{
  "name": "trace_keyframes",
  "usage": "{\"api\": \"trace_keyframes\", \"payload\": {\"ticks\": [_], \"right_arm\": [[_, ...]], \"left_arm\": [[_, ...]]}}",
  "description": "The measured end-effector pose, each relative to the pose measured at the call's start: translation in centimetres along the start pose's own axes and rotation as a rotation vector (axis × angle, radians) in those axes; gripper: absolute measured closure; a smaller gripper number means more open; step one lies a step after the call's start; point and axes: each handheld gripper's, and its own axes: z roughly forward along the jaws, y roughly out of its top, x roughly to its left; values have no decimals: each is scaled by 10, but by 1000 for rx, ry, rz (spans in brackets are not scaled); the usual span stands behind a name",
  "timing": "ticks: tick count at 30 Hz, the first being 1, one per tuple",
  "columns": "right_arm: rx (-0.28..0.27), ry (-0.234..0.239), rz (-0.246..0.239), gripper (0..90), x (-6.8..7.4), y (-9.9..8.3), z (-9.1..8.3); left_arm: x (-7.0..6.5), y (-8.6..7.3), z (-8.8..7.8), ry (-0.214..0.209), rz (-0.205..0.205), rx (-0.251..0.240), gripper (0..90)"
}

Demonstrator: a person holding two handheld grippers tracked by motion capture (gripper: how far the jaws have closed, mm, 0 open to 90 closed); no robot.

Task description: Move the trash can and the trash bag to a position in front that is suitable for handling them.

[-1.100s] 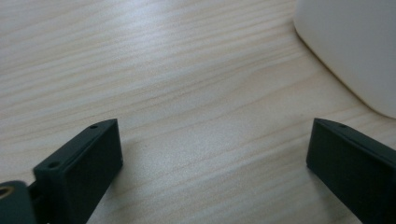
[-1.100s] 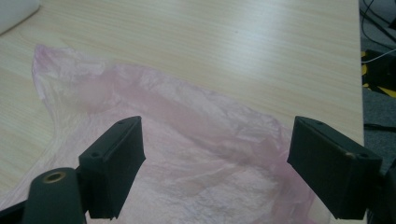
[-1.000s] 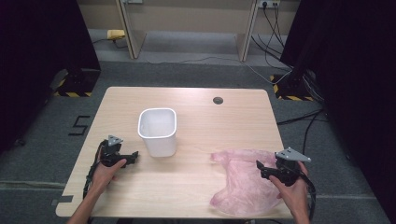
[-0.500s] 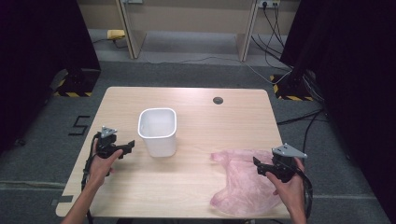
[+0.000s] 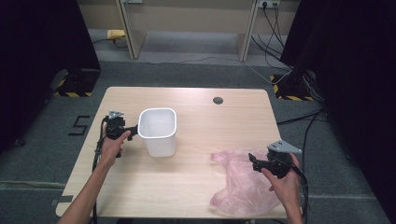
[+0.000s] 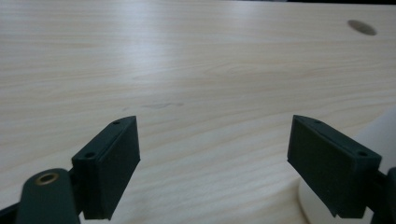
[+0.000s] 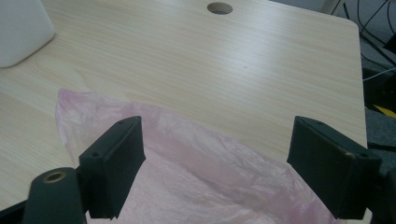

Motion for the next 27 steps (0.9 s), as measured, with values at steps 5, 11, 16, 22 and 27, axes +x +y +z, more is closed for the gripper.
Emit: {"api": "trace_keyframes", "payload": {"ticks": [5,11,16,22,27], "right_arm": [[-5,-3,5,188,-2,1,-1],[-2,-2,4,188,-2,2,1],[0,5,1,188,1,4,4],[0,13,-11,188,8,9,6],[-8,-3,-39,188,21,23,3]], "left_arm": [[-13,1,2,-35,51,1,209],[-33,-3,1,-84,136,6,208],[-51,-6,0,-119,209,19,211],[-67,-8,-3,-158,276,24,201],[-63,-7,0,-155,235,22,173]]}}
